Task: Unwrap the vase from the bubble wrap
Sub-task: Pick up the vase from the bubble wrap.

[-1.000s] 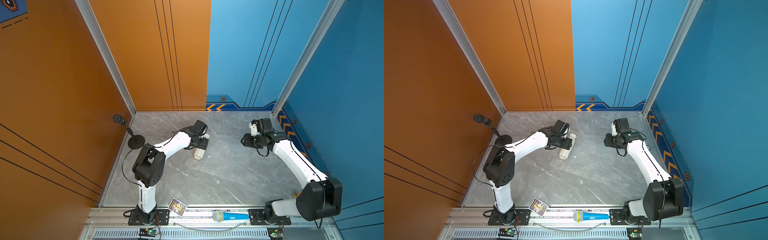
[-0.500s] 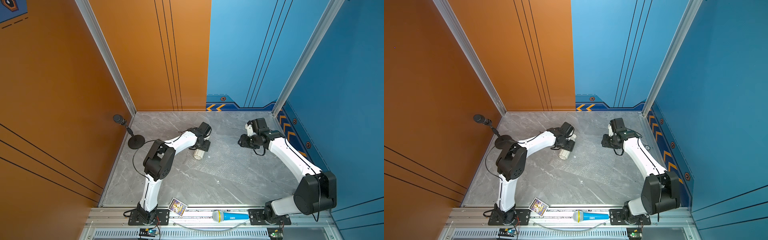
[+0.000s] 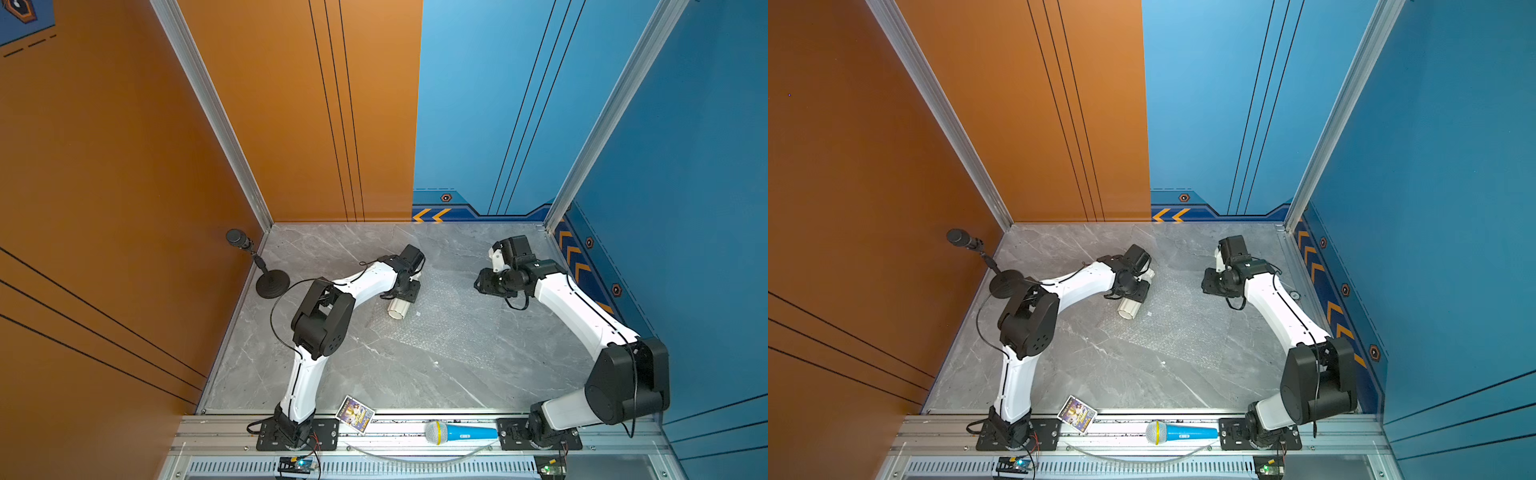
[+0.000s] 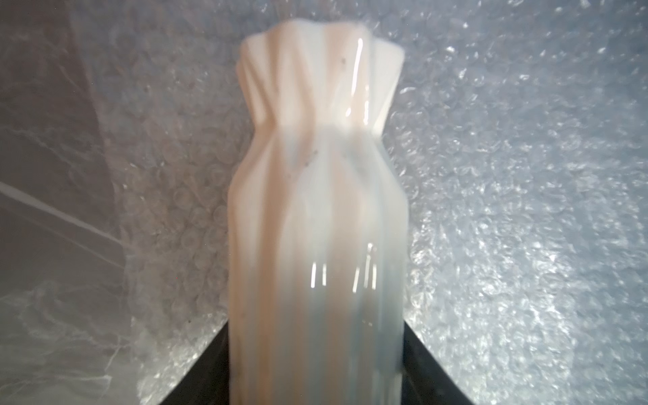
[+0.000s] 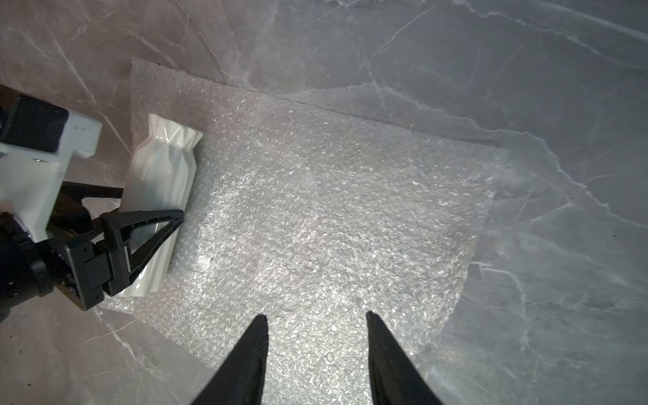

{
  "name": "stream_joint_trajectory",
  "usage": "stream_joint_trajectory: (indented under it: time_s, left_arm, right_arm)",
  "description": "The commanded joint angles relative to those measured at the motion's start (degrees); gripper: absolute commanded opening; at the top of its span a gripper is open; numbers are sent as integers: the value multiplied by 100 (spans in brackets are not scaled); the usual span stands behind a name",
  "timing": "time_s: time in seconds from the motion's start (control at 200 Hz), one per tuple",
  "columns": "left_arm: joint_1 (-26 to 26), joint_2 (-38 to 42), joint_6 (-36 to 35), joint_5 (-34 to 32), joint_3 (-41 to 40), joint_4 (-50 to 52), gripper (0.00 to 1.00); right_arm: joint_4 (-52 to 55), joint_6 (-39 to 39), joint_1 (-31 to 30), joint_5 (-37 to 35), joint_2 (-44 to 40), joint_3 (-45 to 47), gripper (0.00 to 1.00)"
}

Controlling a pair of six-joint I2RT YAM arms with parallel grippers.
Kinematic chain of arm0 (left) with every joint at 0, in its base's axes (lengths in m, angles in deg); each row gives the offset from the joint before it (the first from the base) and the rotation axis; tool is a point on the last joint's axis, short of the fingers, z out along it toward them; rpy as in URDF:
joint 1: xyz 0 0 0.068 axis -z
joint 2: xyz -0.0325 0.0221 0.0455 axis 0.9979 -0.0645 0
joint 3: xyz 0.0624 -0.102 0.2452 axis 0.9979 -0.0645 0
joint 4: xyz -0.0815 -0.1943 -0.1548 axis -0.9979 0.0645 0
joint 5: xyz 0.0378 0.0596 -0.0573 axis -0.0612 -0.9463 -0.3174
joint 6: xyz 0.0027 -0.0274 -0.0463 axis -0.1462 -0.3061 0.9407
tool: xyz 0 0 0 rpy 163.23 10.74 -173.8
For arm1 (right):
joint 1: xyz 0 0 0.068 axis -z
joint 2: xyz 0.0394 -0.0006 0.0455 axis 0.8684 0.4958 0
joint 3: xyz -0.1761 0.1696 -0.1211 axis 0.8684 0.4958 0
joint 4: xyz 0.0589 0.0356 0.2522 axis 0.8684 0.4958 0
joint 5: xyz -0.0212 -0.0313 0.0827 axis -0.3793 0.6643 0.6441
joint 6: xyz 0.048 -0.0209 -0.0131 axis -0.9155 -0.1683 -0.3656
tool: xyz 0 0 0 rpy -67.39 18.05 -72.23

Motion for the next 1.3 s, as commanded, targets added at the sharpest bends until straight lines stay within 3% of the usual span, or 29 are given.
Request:
stream_joint_trajectory:
  time_s: [0.0,0.14,0.27,0.375,0.491,0.636,0.841,1.292]
  left_arm:
    - [-28,582,-287,155,-91,175,41]
    - [-114,1222,-529,656,-222,176,40]
    - [-254,1823,-706,1622,-372,184,40]
    - [-343,2192,-756,2394,-526,169,40]
    - [-365,2481,-773,2724,-711,175,40]
    - [-351,2701,-718,2869,-885,175,39]
    - [-310,2860,-688,2933,-996,102,38]
    - [-217,2968,-641,3094,-1072,-95,38]
  right_arm:
    - [-300,-238,-43,703,-19,-82,48]
    - [-897,-644,-97,1668,-37,47,48]
    - [-1388,-1005,-259,2174,-46,174,49]
    - [-1972,-1374,-438,2480,-111,374,56]
    - [-2955,-1992,-571,2692,-215,728,63]
    - [-3871,-2564,-687,2719,-343,997,70]
    - [-4486,-3008,-814,2776,-239,996,71]
    - [-4522,-3217,-1019,2564,197,695,75]
